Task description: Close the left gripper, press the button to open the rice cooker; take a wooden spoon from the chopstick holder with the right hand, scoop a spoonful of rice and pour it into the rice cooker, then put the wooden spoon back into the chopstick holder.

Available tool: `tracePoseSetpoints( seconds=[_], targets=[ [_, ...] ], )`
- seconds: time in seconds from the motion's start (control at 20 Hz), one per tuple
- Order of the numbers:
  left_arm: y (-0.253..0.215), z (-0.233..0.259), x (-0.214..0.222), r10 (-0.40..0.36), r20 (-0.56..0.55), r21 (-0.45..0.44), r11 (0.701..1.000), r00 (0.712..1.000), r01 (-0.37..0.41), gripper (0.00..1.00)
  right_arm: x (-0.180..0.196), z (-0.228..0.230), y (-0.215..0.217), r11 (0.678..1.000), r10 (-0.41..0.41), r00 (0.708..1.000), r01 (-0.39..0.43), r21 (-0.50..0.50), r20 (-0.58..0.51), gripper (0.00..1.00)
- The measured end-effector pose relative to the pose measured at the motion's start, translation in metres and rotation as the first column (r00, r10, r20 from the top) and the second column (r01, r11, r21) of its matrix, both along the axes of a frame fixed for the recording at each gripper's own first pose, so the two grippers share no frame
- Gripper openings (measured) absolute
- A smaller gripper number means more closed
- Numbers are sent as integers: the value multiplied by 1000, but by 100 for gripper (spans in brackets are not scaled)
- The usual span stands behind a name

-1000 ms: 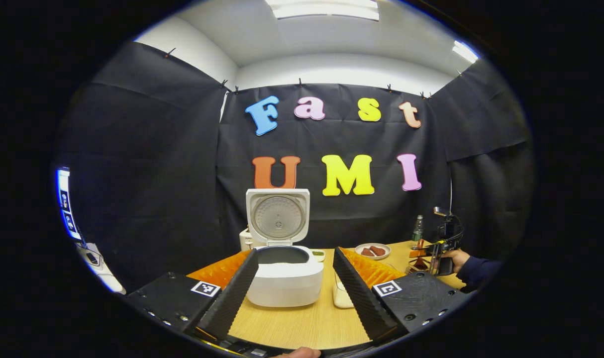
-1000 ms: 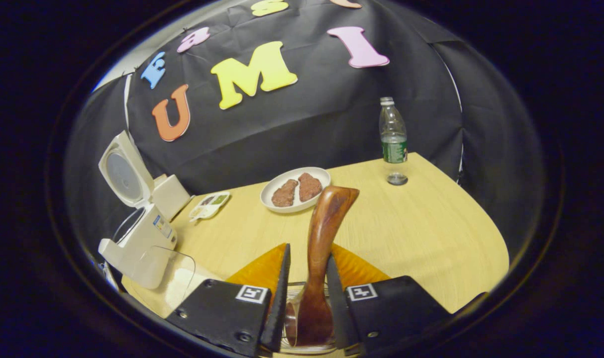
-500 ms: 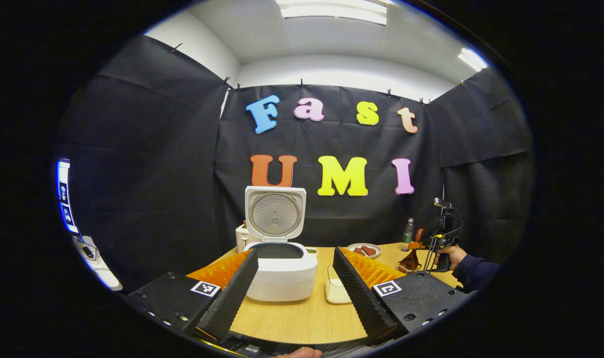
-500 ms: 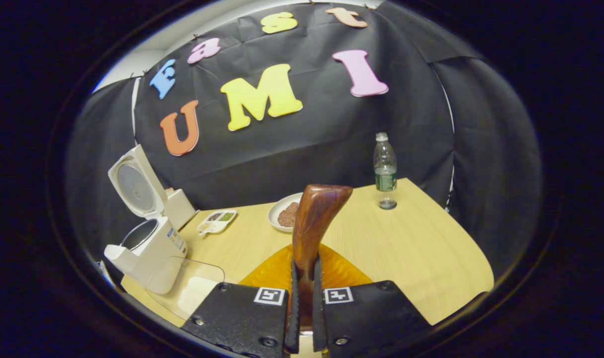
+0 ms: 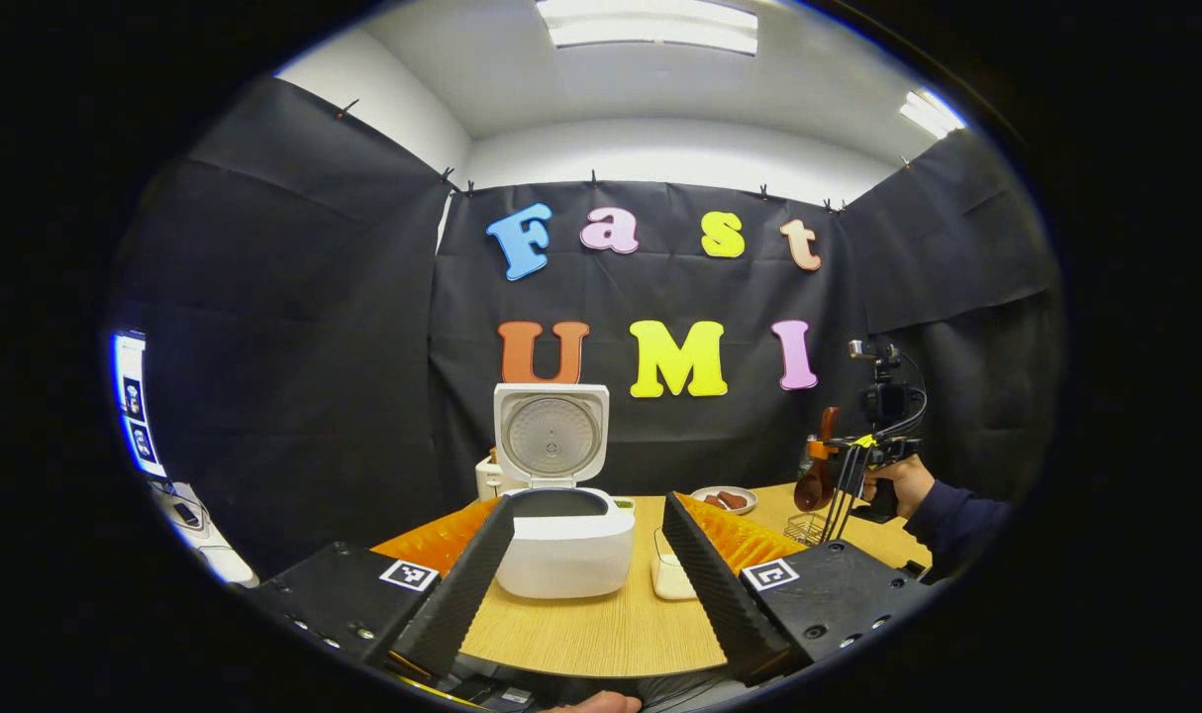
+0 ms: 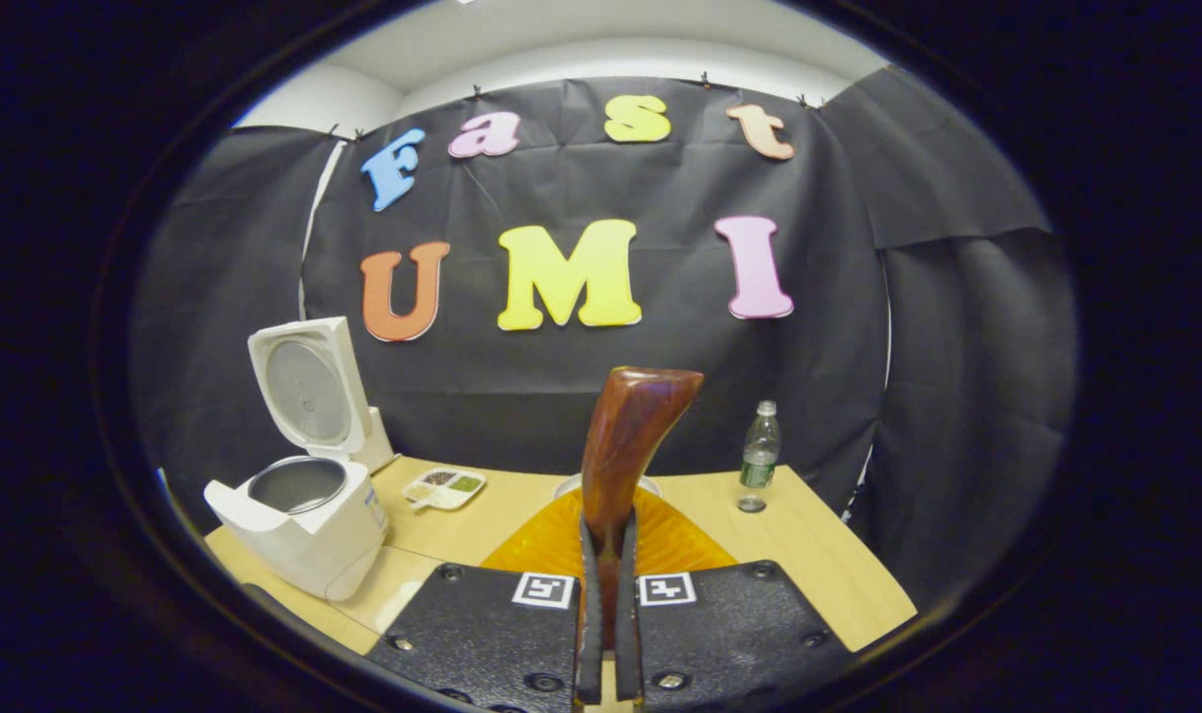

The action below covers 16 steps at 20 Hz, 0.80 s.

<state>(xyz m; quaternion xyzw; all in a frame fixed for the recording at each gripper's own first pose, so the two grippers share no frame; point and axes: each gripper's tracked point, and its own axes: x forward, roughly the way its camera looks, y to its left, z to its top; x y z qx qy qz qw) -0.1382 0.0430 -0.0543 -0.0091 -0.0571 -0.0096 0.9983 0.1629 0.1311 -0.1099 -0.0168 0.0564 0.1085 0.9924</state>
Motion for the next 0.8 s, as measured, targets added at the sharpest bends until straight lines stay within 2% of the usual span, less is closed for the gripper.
tracePoseSetpoints(
  seconds=[0.15, 0.3, 0.7, 0.8],
  targets=[
    [7, -4, -2, 6, -7, -5, 1000, 1000, -6, 96, -10, 2, 31, 1000, 4, 1000, -4, -23, 30, 10],
    [15, -5, -5, 14, -9, -7, 1000, 1000, -14, 96, -11, -13, 63, 1000, 8, 1000, -8, -20, 10, 10],
    [24, -16, -6, 18, -27, 15, 1000, 999, -18, 96, 14, -91, 113, 997, -46, 996, 41, -66, -82, 11],
    [28, -20, -5, 19, -35, -3, 1000, 999, -19, 96, 21, -111, 123, 994, -55, 994, 46, -96, -99, 11]
  ],
)
